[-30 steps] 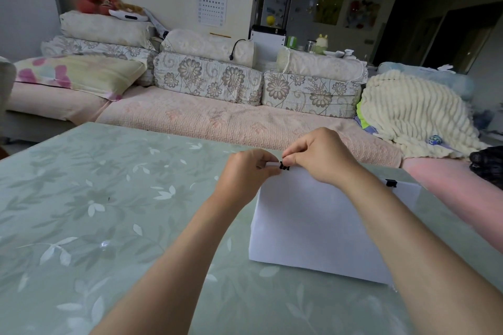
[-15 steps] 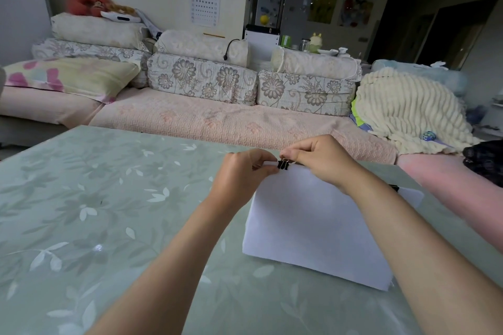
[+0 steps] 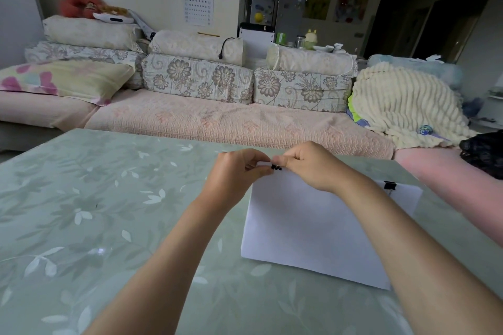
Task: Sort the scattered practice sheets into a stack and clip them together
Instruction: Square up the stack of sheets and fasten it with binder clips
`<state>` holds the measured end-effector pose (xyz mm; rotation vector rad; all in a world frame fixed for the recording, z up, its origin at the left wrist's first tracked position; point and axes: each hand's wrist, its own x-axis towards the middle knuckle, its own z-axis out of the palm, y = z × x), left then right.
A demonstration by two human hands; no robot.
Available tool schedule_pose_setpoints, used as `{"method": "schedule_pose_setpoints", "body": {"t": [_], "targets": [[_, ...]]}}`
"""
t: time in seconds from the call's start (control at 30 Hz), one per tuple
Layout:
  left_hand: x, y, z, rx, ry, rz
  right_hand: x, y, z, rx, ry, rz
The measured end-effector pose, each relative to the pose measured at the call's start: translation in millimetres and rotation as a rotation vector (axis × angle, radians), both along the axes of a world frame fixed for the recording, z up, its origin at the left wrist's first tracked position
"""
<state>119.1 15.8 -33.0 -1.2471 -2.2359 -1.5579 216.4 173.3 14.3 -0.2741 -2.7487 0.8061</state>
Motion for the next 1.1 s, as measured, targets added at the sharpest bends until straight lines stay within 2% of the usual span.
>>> {"method": "schedule_pose_setpoints", "body": {"t": [0.1,0.3,0.33,0.43,0.47,0.53,0.63,0.73,0.83,0.9,0.93,1.0,1.03,1.1], "targets": [[-4,-6,7,-0.059,-0.038,-0.058,3,0,1,0.0,-0.019,0.049],[-14,-18,14,-0.174,-0.171,-0.163,1,-10,-8,0.236,0.025,0.028],[-13,-18,13,-0.166,-0.164,-0.154,0,-10,-10,0.22,0.022,0.026],[-5,-12,11,-0.116,-0.142,-0.137,4,-5,-7,-0.004,-0.031,0.036],[-3,-9,10,-0.098,-0.128,-0.136,5,-4,-5,0.002,-0.063,0.026],[-1,-4,10,-0.074,-0.109,-0.145,10,-5,-6,0.151,-0.117,-0.039],[-2,0,11,-0.069,-0.099,-0.168,14,-12,-8,0.305,-0.076,-0.096],[0,1,13,-0.128,-0.015,-0.119,23,-9,-3,0.371,-0.12,-0.1],[-5,1,13,-0.22,0.054,-0.039,43,12,5,0.452,-0.294,-0.155],[-7,-1,15,-0.288,0.081,0.005,59,28,6,0.391,-0.345,-0.174],[-7,0,16,-0.333,0.139,0.034,65,34,6,0.359,-0.333,-0.169],[1,7,20,-0.405,0.388,0.093,73,36,6,0.37,-0.275,-0.159],[8,14,24,-0.41,0.497,0.078,74,35,5,0.405,-0.234,-0.155],[29,34,31,-0.459,0.602,0.002,73,31,2,0.491,-0.143,-0.139]]}}
